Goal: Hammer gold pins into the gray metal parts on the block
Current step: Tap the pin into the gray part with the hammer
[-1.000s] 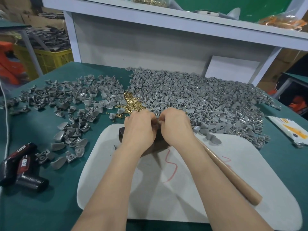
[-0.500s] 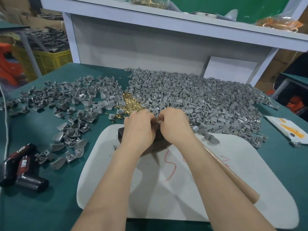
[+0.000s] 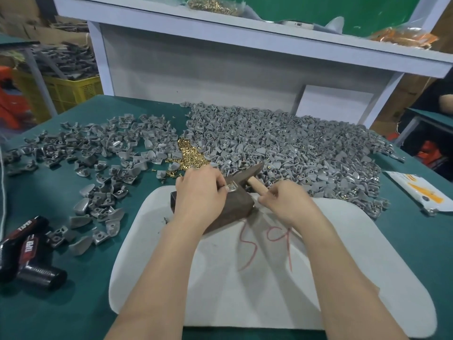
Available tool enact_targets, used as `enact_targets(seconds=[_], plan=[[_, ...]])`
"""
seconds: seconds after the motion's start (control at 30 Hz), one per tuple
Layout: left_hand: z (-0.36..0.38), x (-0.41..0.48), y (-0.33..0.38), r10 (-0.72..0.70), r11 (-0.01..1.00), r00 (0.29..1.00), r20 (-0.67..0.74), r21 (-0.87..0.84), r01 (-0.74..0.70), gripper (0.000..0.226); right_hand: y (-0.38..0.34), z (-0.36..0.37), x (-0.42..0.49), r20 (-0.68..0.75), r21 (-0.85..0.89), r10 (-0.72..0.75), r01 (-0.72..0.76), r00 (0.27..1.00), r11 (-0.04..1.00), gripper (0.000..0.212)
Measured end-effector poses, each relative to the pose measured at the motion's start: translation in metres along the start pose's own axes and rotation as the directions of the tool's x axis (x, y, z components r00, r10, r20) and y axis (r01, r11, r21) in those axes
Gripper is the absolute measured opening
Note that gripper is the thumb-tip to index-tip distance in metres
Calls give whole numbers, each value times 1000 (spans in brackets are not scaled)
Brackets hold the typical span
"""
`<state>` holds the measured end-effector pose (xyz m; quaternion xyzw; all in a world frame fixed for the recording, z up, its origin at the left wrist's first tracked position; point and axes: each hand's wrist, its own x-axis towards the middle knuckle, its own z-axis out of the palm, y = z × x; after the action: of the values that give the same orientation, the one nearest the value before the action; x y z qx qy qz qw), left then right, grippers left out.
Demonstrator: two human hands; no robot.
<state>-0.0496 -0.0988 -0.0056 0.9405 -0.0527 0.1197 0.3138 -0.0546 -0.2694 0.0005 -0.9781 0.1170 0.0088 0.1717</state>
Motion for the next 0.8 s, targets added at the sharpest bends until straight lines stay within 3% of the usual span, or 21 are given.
enact_targets(seconds=[0.2, 0.3, 0.37, 0.43, 0.5, 0.63, 0.73, 0.8], plan=[[0, -1, 0, -13, 1000, 999, -35, 25, 14, 12, -1, -10, -6, -31, 142, -45, 49, 999, 989, 16], [0, 0, 0, -29, 999, 998, -58, 42, 31, 12, 3, -23, -15, -124, 188, -158, 180, 980, 966, 16], [-1, -1, 0, -35, 998, 998, -52, 43, 38, 15, 4, -27, -22, -245, 182, -271, 318, 931, 930, 36], [-1, -1, 0, -33, 998, 999, -40, 46, 35, 12, -2, -28, -33, -428, 221, -362, 484, 828, 847, 50], [0, 0, -1, -17, 999, 999, -38, 45, 18, 10, -6, -26, -42, -520, 222, -432, 605, 737, 765, 57], [-1, 0, 0, -26, 999, 999, -45, 33, 27, 11, -8, -17, -45, -293, 22, -519, 549, 803, 836, 54], [0, 0, 1, -17, 998, 999, -45, 61, 20, 11, -10, -20, -42, -389, 104, -468, 542, 794, 834, 52], [1, 0, -1, -8, 999, 998, -59, 45, 11, 11, -12, -21, -45, -484, 242, -436, 595, 758, 766, 55]])
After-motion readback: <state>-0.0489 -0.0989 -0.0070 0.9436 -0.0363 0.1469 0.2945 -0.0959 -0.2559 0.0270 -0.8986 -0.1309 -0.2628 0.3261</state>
